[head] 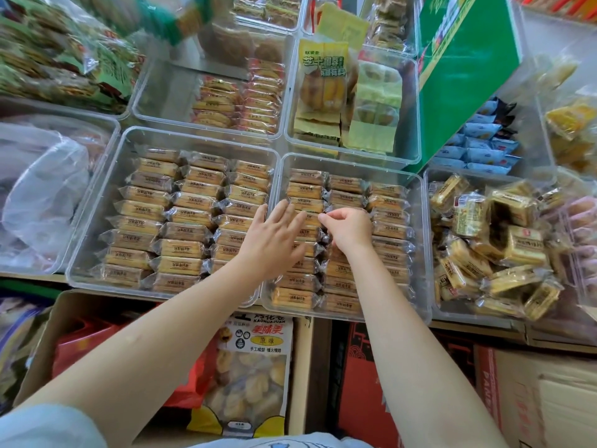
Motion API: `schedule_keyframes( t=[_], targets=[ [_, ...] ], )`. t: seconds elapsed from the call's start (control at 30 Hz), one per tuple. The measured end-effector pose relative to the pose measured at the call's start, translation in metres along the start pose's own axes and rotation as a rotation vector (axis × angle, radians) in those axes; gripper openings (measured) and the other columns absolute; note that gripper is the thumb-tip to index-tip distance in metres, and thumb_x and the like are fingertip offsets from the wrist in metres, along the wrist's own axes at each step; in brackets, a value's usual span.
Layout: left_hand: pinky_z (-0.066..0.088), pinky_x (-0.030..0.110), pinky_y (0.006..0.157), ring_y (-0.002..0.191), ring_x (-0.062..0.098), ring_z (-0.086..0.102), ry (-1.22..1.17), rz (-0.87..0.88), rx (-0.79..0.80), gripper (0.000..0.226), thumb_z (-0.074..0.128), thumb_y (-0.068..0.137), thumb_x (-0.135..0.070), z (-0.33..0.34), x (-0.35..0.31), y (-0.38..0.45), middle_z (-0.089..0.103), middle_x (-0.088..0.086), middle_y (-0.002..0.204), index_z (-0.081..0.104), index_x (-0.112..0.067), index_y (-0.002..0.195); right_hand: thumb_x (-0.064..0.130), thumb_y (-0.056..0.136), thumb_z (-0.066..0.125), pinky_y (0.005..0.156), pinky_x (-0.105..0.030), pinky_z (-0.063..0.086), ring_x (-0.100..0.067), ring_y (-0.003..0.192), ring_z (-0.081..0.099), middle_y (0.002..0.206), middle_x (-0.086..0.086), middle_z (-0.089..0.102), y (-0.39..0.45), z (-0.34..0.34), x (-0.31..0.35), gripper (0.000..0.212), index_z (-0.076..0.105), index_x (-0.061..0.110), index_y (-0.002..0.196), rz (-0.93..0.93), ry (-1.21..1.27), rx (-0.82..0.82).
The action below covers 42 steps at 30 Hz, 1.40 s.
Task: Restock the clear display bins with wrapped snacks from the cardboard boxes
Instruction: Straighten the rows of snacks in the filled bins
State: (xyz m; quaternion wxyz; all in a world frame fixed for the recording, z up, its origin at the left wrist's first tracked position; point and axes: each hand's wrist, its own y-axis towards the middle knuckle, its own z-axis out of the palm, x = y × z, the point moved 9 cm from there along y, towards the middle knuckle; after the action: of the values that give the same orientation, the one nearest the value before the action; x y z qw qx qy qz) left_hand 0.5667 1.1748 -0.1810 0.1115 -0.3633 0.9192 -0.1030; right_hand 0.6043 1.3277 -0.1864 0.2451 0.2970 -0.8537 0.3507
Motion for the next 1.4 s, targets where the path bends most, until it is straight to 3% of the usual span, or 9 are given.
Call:
schedule_keyframes(
  t=[0.2,0.33,0.5,0.7,0.83,0.93,1.13,1.27,1.4],
  targets=[
    [0.007,0.051,0.122,0.155,0.022,0.009,-0.026,0.0,-0.017,0.068,0.024,0.102,-0.056,-0.001,0.001,0.001,0.027,0.005,0.164,0.019,-0.02,0.159,0.032,0.089,0.074,0.077,-0.026,0.038,-0.019,0.102,0.066,0.106,-0.001,0.073,0.003,0.004,0.014,0.024,0.077,0.013,0.104,-0.008,-0.212,0.043],
    [0.009,0.05,0.122,0.152,0.022,0.017,-0.006,-0.012,-0.042,0.07,0.023,0.102,-0.055,-0.001,0.003,-0.004,0.038,0.005,0.157,0.019,-0.016,0.159,0.024,0.087,0.075,0.08,-0.032,0.052,-0.016,0.089,0.066,0.084,0.006,0.07,0.011,0.005,0.023,0.008,0.076,0.018,0.083,-0.034,-0.124,0.076],
    [0.005,0.051,0.122,0.153,0.023,0.016,0.016,-0.019,-0.04,0.071,0.022,0.102,-0.054,-0.003,0.001,-0.004,0.038,0.006,0.158,0.016,-0.013,0.16,0.02,0.085,0.077,0.084,-0.033,0.052,-0.013,0.087,0.064,0.082,0.007,0.07,0.015,0.01,0.02,0.008,0.075,0.019,0.078,-0.014,-0.033,0.118],
    [0.014,0.05,0.122,0.152,0.023,0.022,-0.091,-0.008,-0.136,0.068,0.021,0.099,-0.053,-0.004,0.004,-0.006,0.039,0.007,0.158,0.034,-0.015,0.154,0.017,0.085,0.078,0.055,-0.022,0.038,-0.008,0.058,0.05,0.067,0.004,0.064,0.013,0.01,0.0,0.007,0.076,0.015,0.079,0.122,0.184,0.185],
    [0.009,0.05,0.124,0.154,0.021,0.012,-0.107,-0.004,-0.075,0.066,0.023,0.102,-0.053,0.003,0.005,-0.004,0.032,0.005,0.162,0.03,-0.017,0.157,0.022,0.085,0.078,0.08,-0.033,0.052,-0.014,0.08,0.065,0.075,0.005,0.069,0.016,0.012,0.005,0.015,0.072,0.023,0.072,0.069,0.041,0.132],
    [0.012,0.051,0.123,0.152,0.022,0.018,-0.103,0.009,-0.099,0.067,0.019,0.1,-0.053,0.0,0.006,-0.003,0.039,0.005,0.158,0.036,-0.017,0.154,0.025,0.091,0.07,0.082,-0.035,0.054,-0.016,0.078,0.065,0.072,0.004,0.069,0.016,0.008,0.012,0.014,0.076,0.02,0.079,-0.015,-0.028,0.131],
    [-0.001,0.053,0.125,0.155,0.02,0.009,-0.135,0.029,-0.154,0.066,0.023,0.1,-0.057,-0.007,0.007,0.007,0.027,0.004,0.164,0.037,-0.02,0.153,0.028,0.095,0.067,0.05,-0.023,0.047,-0.012,0.05,0.053,0.073,-0.003,0.069,0.015,-0.003,0.009,0.017,0.075,0.018,0.107,-0.039,0.282,0.047],
    [-0.008,0.054,0.123,0.156,0.02,0.003,-0.111,0.011,-0.108,0.069,0.022,0.1,-0.058,-0.011,0.011,0.028,0.021,0.004,0.166,0.023,-0.021,0.158,0.027,0.094,0.069,0.049,-0.025,0.047,-0.013,0.047,0.052,0.071,-0.001,0.07,0.023,0.003,0.003,0.017,0.075,0.025,0.109,0.004,0.249,0.025],
    [-0.001,0.054,0.124,0.154,0.021,0.014,-0.117,0.015,-0.123,0.067,0.028,0.1,-0.057,-0.008,0.014,0.032,0.032,0.005,0.162,0.03,-0.02,0.156,0.028,0.091,0.071,0.054,-0.029,0.051,-0.012,0.046,0.056,0.064,0.003,0.066,0.027,0.006,0.006,0.023,0.072,0.027,0.114,-0.053,0.123,-0.029]
  ],
)
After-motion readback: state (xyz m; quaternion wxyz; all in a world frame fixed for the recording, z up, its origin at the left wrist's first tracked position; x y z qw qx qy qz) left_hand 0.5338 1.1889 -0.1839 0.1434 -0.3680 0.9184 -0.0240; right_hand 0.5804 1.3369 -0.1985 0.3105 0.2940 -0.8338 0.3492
